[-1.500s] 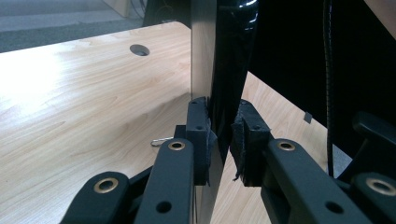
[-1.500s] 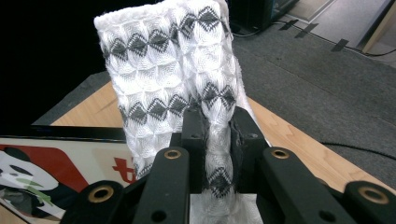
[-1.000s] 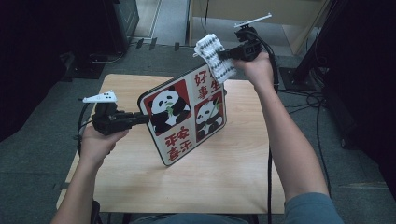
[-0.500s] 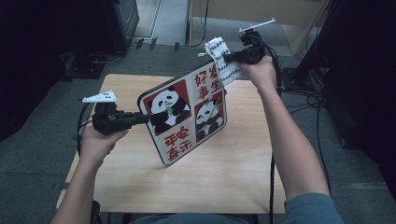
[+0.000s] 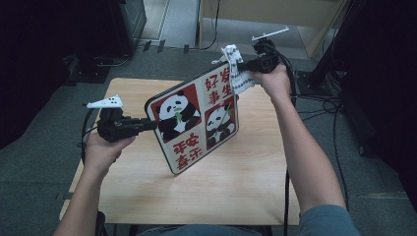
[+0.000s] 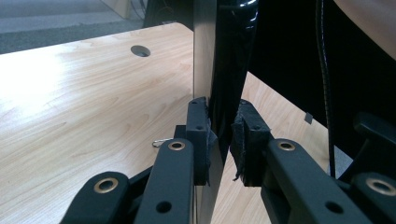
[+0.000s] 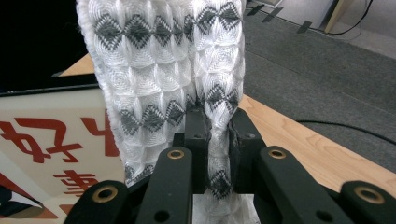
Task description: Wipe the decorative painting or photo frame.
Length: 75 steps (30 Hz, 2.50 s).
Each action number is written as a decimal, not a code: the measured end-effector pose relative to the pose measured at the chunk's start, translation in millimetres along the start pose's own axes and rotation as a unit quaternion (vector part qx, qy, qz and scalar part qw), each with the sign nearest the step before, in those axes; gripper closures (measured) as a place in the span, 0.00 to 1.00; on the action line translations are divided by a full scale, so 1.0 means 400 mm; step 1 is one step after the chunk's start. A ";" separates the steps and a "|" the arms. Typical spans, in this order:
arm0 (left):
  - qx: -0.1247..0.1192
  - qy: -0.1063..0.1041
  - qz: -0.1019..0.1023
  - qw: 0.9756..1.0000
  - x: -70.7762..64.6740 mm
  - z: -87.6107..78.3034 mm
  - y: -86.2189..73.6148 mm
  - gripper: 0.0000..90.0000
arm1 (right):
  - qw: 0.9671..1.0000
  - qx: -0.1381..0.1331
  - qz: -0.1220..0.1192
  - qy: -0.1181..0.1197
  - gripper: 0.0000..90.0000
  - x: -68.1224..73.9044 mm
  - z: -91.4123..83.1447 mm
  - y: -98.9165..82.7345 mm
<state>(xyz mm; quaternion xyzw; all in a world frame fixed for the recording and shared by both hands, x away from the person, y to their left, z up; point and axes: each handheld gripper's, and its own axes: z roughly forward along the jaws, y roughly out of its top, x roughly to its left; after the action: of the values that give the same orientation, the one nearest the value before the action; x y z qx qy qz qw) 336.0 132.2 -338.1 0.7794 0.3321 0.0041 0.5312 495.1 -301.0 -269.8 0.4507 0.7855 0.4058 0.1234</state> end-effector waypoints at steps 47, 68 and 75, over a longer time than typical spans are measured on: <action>0.000 -0.004 -0.002 1.000 0.002 0.002 -0.002 0.87 | 1.000 0.007 0.021 0.020 0.90 -0.048 0.081 -0.164; -0.002 -0.003 -0.003 1.000 0.003 0.003 -0.003 0.87 | 0.999 0.021 0.037 0.027 0.90 -0.064 0.104 -0.218; -0.003 -0.004 -0.003 1.000 0.003 0.004 -0.004 0.87 | 0.999 0.025 0.039 0.024 0.90 -0.066 0.112 -0.238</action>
<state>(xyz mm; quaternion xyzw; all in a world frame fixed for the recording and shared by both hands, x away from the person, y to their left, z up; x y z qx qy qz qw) 336.8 132.1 -340.5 0.7768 0.3327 0.0002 0.5346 477.1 -323.8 -374.3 0.4739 0.7801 0.4010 0.0778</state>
